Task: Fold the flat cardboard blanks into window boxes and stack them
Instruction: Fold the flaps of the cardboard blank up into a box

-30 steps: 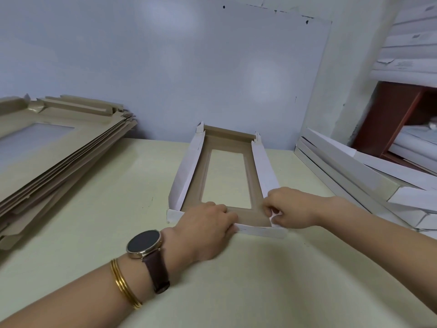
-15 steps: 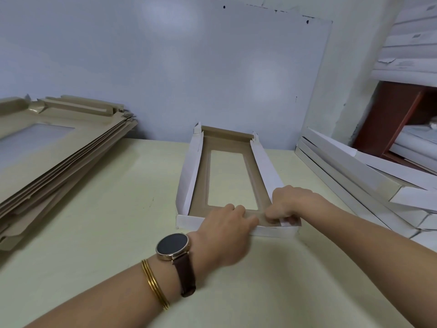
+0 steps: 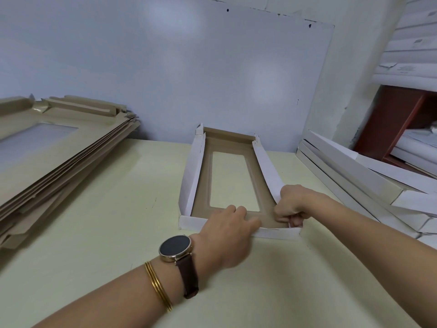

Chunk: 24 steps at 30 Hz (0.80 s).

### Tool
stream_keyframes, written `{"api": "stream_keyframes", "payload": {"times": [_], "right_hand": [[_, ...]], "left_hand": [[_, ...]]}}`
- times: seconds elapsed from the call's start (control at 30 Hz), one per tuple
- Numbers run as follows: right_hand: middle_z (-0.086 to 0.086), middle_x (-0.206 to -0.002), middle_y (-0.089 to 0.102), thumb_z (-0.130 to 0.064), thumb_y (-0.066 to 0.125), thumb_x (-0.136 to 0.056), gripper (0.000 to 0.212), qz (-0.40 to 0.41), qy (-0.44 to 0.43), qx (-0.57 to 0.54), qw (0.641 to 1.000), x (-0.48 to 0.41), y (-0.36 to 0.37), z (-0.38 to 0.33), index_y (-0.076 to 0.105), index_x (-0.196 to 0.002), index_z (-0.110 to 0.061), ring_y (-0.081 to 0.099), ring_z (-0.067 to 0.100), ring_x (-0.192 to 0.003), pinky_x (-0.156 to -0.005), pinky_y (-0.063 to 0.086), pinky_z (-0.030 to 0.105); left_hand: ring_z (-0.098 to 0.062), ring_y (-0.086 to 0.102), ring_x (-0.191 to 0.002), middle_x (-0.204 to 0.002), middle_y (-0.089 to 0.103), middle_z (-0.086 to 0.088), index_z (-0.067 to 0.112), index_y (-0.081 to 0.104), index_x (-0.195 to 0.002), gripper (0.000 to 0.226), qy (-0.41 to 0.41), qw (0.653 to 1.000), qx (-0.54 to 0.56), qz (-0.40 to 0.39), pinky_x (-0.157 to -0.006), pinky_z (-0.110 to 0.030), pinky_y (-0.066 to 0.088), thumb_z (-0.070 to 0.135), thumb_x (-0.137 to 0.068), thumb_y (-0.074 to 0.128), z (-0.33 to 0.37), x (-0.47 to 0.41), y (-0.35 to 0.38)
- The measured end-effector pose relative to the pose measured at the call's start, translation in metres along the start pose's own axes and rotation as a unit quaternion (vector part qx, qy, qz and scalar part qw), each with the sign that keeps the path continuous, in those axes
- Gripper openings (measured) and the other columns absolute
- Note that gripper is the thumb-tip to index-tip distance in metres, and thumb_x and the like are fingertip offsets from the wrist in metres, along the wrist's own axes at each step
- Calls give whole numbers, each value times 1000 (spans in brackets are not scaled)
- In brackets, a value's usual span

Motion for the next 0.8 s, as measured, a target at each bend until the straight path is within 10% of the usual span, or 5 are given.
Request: {"api": "stream_keyframes", "payload": {"times": [0.4, 0.8], "right_hand": [[-1, -68, 50, -4, 40, -80, 19, 16, -160, 81, 984, 15, 5, -11, 55, -74, -13, 45, 17, -62, -52, 35, 22], [5, -72, 59, -2, 53, -72, 22, -14, -98, -11, 995, 8, 4, 11, 71, -83, 0, 51, 20, -67, -59, 42, 23]], "left_hand": [[-24, 32, -83, -99, 38, -7, 31, 38, -130, 43, 5, 1000, 6, -13, -65, -35, 28, 15, -90, 43, -1, -3, 9], [-25, 37, -86, -96, 36, -7, 30, 39, -129, 43, 2, 1000, 9, -28, -62, -33, 25, 14, -90, 43, 0, -3, 9]]}}
Point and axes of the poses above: each hand's wrist, its own x-axis away from the middle knuckle, its own y-axis out of the palm, z = x × y, the point moved 9 cm from there along -x, towards the middle knuckle
